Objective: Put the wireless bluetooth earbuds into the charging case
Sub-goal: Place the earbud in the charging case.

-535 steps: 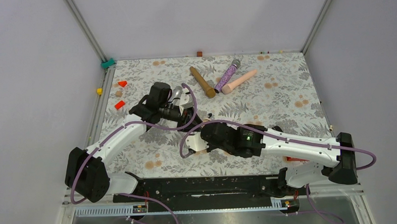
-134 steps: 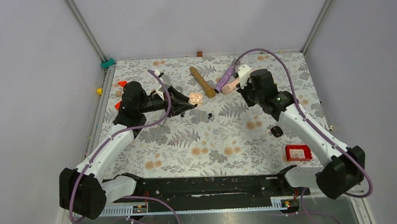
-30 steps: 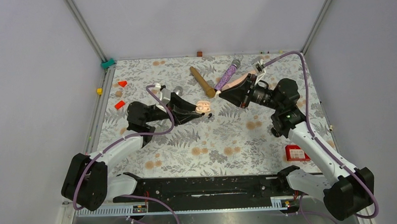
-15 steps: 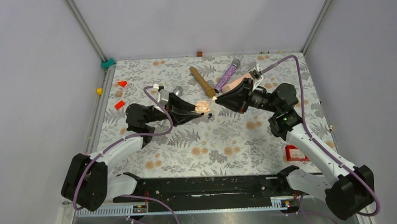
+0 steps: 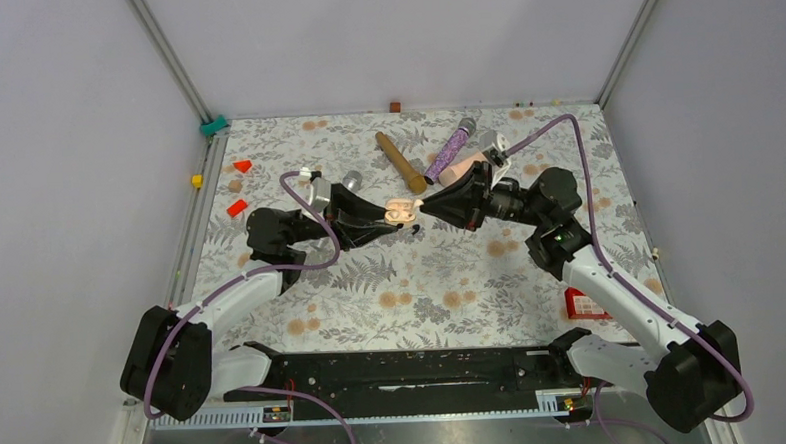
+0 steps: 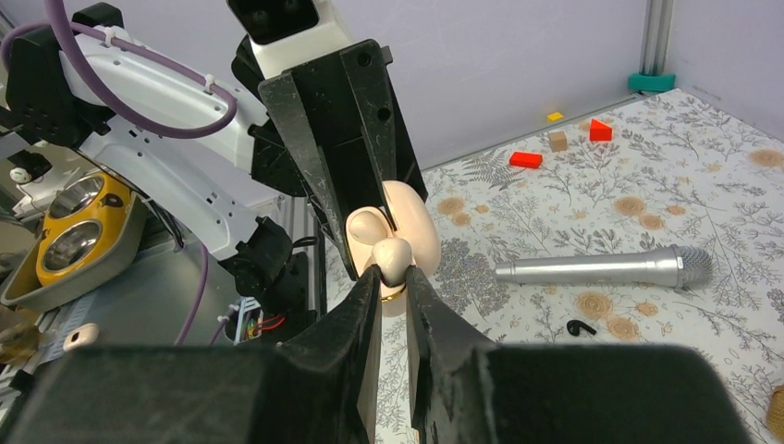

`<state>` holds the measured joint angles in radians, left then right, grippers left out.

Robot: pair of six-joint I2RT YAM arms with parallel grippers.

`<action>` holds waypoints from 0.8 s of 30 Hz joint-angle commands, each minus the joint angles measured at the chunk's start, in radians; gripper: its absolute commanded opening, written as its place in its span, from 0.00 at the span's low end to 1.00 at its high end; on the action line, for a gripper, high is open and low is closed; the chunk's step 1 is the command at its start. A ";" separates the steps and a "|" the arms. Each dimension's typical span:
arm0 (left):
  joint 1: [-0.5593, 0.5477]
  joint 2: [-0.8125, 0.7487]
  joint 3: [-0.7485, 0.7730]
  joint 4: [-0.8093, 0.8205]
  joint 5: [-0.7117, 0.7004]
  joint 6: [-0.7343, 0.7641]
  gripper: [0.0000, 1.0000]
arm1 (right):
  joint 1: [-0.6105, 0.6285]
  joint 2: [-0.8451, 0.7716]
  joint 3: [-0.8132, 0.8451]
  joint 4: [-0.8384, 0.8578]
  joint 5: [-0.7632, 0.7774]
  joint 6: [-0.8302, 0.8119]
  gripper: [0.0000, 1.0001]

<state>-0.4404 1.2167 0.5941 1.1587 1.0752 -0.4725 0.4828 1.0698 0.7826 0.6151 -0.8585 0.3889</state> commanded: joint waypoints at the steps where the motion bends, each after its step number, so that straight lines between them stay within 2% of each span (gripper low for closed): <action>1: -0.004 -0.028 -0.002 0.077 -0.005 -0.012 0.00 | 0.014 0.003 0.001 0.039 -0.017 -0.041 0.05; 24: -0.004 -0.034 -0.001 0.100 -0.001 -0.029 0.00 | 0.040 0.019 0.008 -0.031 0.010 -0.112 0.03</action>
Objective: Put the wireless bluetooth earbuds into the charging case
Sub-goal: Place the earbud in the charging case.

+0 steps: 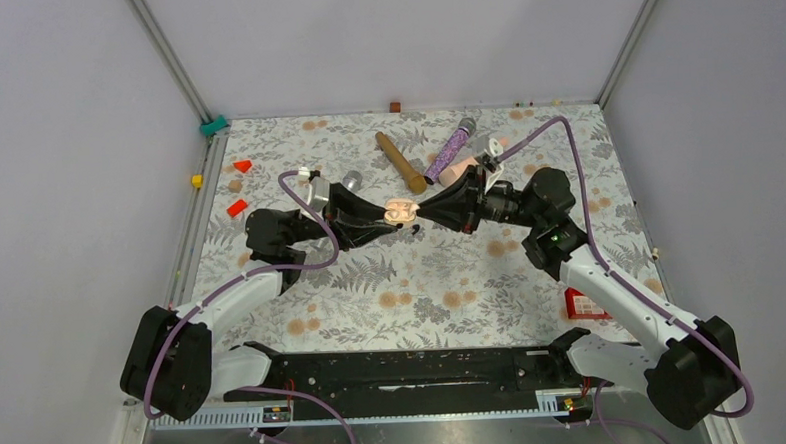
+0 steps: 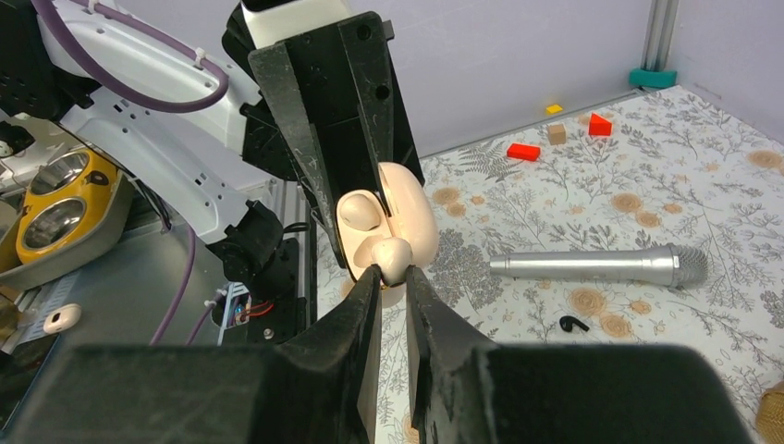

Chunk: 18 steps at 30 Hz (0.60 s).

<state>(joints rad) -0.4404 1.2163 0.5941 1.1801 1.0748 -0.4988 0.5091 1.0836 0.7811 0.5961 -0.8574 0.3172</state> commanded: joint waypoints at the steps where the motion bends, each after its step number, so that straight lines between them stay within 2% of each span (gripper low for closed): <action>1: -0.003 -0.033 -0.001 0.080 0.001 -0.002 0.00 | 0.014 0.005 0.011 -0.016 0.015 -0.043 0.03; 5: -0.003 -0.035 -0.003 0.084 0.008 0.001 0.00 | 0.013 0.008 0.017 -0.025 0.018 -0.033 0.07; 18: -0.003 -0.037 -0.005 0.075 0.011 0.009 0.00 | 0.014 -0.029 0.068 -0.030 -0.082 0.054 0.42</action>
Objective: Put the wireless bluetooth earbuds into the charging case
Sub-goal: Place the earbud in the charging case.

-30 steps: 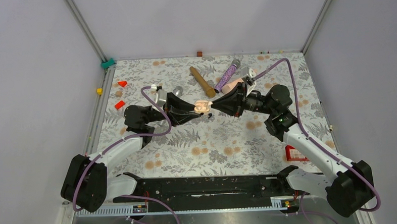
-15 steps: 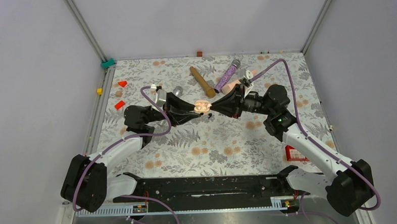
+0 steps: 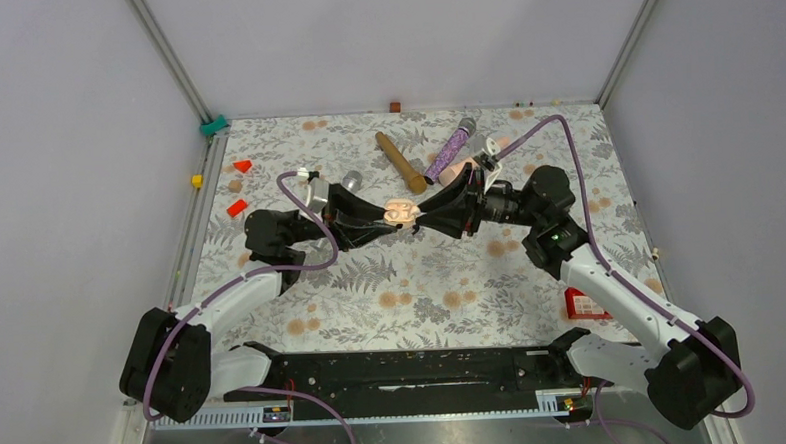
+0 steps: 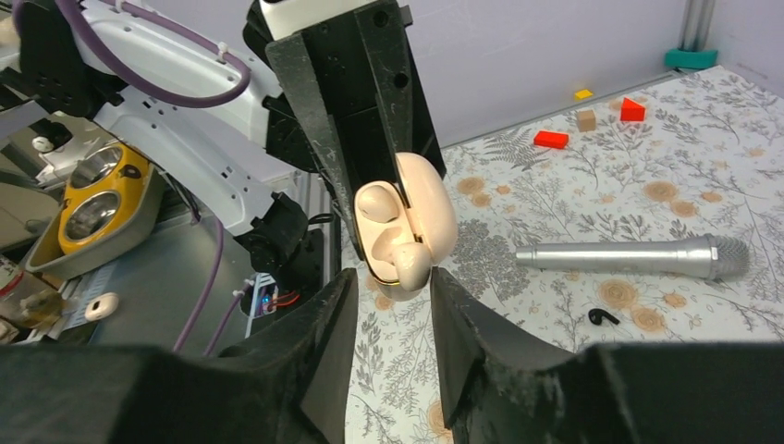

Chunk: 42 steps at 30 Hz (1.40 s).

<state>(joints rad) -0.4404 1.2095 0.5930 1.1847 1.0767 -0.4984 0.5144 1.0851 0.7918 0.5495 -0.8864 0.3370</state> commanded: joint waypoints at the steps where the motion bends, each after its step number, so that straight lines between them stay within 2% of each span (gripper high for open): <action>1: -0.003 -0.030 -0.005 0.070 0.008 0.010 0.00 | 0.009 -0.030 0.059 0.017 -0.059 0.041 0.44; 12: -0.004 -0.030 -0.007 0.056 0.006 0.025 0.00 | 0.009 -0.015 0.065 0.067 -0.104 0.136 0.48; 29: -0.003 -0.031 -0.010 0.031 -0.041 0.047 0.00 | 0.009 -0.056 0.092 -0.072 -0.135 0.086 0.48; 42: -0.002 -0.028 -0.006 0.029 -0.032 0.046 0.00 | 0.008 -0.048 0.094 -0.025 -0.136 0.118 0.48</action>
<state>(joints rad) -0.4404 1.1919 0.5861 1.1687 1.0615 -0.4683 0.5152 1.0462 0.8349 0.4660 -0.9947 0.4416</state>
